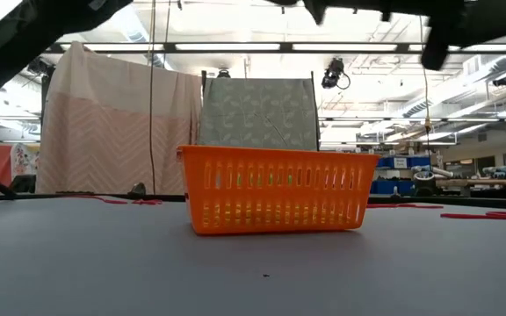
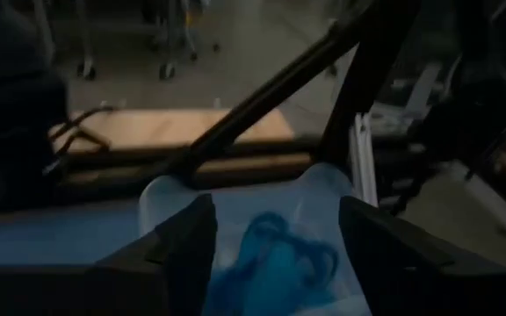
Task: Sort rubber bands into baskets
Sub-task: Put the blue rubber band into the transparent bin
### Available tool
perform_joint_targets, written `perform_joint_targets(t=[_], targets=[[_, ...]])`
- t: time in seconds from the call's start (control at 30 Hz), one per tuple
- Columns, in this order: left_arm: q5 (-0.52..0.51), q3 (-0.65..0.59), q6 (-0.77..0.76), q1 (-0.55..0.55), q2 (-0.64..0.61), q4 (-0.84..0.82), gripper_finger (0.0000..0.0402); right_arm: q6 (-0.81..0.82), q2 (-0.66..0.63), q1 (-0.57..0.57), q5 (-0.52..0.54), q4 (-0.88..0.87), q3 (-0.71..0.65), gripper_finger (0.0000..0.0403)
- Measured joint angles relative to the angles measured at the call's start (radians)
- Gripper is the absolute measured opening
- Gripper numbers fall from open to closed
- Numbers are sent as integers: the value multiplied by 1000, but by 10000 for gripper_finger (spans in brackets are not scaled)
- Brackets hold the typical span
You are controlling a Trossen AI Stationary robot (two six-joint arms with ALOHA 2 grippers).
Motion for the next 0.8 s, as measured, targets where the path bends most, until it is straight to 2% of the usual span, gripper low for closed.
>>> perform_joint_targets(t=[0.1, 0.33, 0.43, 0.6, 0.67, 0.73, 0.8], targets=[[6, 0, 24, 12, -35, -81, 252, -5, 0, 0, 0, 0, 0, 256], [39, 0, 23, 0, -28, -94, 254, -13, 0, -3, 0, 2, 0, 256], [70, -1, 30, -3, -39, -247, 253, -13, 0, -2, 0, 8, 0, 256], [75, 2, 147, 10, -86, -661, 242, -22, 0, 1, 0, 6, 0, 256], [59, -1, 187, 11, -79, -778, 237, -29, 0, 2, 1, -1, 0, 256], [48, -26, 205, 8, -69, -787, 233, -32, 0, 2, 0, -5, 0, 256], [44, -72, 204, 0, -69, -705, 230, -32, 0, 2, 0, -3, 0, 256]])
